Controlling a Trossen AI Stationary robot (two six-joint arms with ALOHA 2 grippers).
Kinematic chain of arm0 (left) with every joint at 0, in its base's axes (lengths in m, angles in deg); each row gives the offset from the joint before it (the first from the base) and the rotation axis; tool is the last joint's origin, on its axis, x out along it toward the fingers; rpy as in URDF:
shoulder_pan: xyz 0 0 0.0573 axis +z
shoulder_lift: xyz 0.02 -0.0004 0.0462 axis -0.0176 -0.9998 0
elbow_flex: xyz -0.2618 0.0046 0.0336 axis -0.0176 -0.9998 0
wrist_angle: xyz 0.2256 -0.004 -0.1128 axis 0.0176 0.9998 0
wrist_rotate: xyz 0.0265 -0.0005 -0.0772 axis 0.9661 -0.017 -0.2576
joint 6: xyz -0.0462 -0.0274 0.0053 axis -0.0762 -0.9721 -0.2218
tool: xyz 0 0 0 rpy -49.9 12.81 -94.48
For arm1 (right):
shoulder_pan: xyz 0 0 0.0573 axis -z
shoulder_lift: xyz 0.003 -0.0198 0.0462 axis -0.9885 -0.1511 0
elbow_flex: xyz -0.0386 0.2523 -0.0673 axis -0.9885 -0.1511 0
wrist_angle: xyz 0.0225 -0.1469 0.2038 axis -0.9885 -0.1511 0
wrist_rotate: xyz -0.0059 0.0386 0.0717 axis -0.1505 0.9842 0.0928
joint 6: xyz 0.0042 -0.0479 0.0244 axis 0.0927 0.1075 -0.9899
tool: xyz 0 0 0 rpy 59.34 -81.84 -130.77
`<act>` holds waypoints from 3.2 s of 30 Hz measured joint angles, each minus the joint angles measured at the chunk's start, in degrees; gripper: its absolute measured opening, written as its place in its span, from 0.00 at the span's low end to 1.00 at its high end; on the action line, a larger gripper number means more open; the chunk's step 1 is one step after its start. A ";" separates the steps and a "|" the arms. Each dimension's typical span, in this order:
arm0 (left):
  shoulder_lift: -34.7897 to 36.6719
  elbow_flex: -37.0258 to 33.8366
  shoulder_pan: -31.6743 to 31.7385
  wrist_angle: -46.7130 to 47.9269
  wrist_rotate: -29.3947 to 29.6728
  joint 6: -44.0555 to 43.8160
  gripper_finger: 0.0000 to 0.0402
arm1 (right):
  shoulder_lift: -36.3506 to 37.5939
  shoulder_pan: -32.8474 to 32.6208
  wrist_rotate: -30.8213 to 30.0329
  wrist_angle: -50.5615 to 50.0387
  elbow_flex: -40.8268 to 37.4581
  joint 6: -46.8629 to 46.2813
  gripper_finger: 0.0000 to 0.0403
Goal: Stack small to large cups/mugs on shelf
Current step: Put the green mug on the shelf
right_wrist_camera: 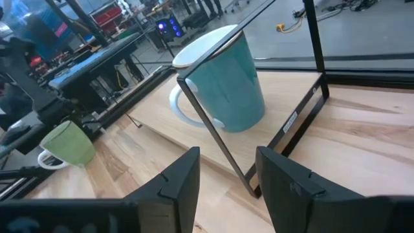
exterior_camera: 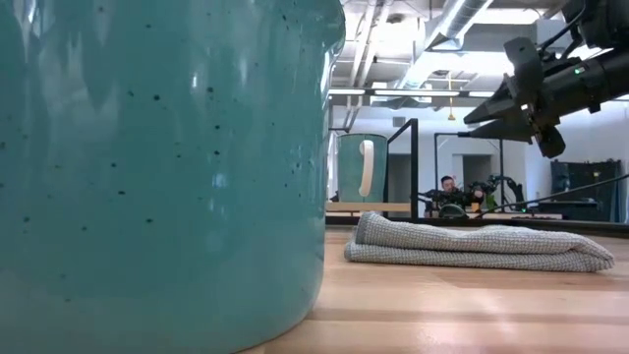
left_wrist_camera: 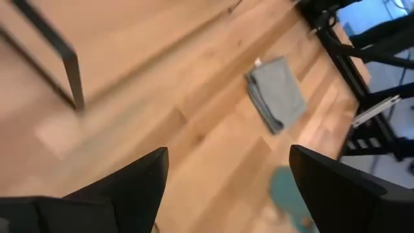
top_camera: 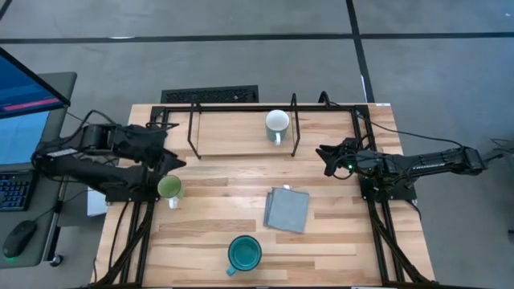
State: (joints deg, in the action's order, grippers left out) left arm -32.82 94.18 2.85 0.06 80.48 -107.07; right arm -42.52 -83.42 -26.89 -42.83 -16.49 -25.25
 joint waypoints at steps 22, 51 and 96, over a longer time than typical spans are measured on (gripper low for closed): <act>-20.36 5.85 -32.74 18.04 -7.51 -62.02 0.78 | 0.02 0.01 0.00 0.00 0.00 7.35 0.43; -34.01 -4.01 -38.97 12.71 -1.95 -77.18 0.78 | 0.02 0.02 0.00 0.44 0.00 8.93 0.43; -34.01 -12.86 -35.51 8.39 -3.57 -73.87 0.78 | 0.02 0.02 0.00 1.44 0.00 11.95 0.43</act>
State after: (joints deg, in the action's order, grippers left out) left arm -66.83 81.33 -32.66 8.45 76.92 -180.94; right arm -42.50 -83.40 -26.89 -41.39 -16.49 -13.30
